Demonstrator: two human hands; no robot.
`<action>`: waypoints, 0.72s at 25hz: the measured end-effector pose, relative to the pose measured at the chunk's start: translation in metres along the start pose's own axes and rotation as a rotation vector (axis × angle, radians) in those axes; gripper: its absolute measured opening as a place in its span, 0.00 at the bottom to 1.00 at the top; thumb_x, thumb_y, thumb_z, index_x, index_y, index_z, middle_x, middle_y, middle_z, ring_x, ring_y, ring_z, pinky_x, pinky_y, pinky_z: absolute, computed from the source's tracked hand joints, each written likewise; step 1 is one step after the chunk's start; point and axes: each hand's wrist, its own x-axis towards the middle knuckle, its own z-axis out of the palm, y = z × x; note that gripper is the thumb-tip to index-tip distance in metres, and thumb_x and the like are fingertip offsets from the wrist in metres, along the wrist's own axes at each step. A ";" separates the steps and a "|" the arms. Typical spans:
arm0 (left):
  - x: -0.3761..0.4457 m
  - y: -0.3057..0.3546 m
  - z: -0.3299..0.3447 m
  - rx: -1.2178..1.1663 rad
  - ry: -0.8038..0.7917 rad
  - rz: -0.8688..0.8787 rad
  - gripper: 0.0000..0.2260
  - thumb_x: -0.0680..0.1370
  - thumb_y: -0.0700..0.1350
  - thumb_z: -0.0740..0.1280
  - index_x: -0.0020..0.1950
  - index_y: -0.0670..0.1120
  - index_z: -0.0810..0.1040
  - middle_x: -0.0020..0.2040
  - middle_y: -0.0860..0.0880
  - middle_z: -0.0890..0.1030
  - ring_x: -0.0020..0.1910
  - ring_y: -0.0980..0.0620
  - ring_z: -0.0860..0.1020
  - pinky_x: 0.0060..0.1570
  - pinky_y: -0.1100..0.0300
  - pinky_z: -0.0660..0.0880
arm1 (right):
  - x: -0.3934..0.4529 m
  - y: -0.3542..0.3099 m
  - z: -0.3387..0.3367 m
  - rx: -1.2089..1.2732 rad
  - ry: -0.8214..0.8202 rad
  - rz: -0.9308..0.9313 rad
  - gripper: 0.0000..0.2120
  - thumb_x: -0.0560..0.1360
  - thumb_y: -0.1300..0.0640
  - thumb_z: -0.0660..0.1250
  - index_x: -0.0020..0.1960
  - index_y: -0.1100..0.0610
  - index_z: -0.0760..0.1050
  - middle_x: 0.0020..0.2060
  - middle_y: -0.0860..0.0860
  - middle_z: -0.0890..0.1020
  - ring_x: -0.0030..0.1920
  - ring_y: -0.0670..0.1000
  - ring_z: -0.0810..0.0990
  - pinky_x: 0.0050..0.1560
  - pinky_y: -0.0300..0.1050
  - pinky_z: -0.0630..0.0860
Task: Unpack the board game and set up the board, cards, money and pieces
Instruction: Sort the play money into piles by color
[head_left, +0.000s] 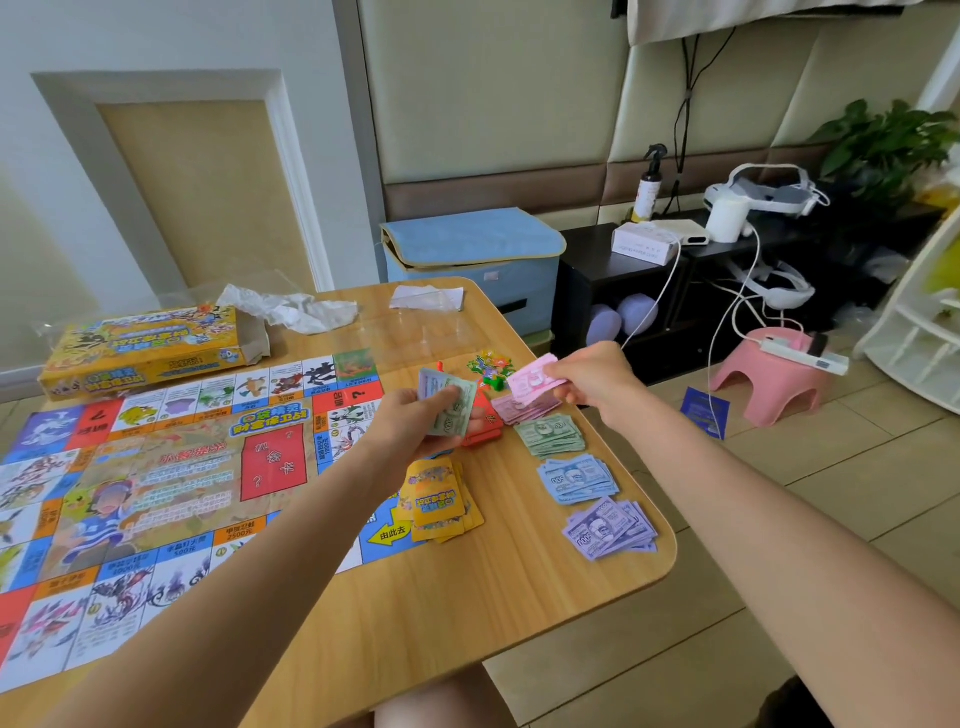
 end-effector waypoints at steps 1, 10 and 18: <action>0.000 0.000 -0.001 0.003 -0.002 -0.004 0.08 0.79 0.42 0.63 0.54 0.39 0.76 0.34 0.47 0.84 0.32 0.54 0.83 0.27 0.66 0.77 | 0.004 0.002 0.005 -0.091 0.005 -0.004 0.10 0.71 0.63 0.70 0.50 0.68 0.78 0.30 0.56 0.78 0.25 0.49 0.75 0.28 0.39 0.70; 0.001 -0.001 0.000 -0.026 -0.037 -0.033 0.05 0.79 0.42 0.63 0.49 0.41 0.76 0.33 0.48 0.84 0.31 0.54 0.83 0.29 0.66 0.78 | 0.011 0.018 0.029 -0.822 0.054 -0.225 0.17 0.72 0.49 0.71 0.53 0.61 0.75 0.53 0.56 0.75 0.58 0.59 0.73 0.48 0.48 0.73; 0.000 -0.006 0.007 0.076 -0.190 -0.045 0.07 0.78 0.44 0.65 0.52 0.42 0.77 0.40 0.48 0.85 0.37 0.55 0.84 0.29 0.68 0.76 | -0.038 -0.015 0.010 -0.202 -0.439 -0.344 0.10 0.73 0.56 0.70 0.49 0.62 0.79 0.33 0.51 0.80 0.30 0.45 0.76 0.33 0.35 0.73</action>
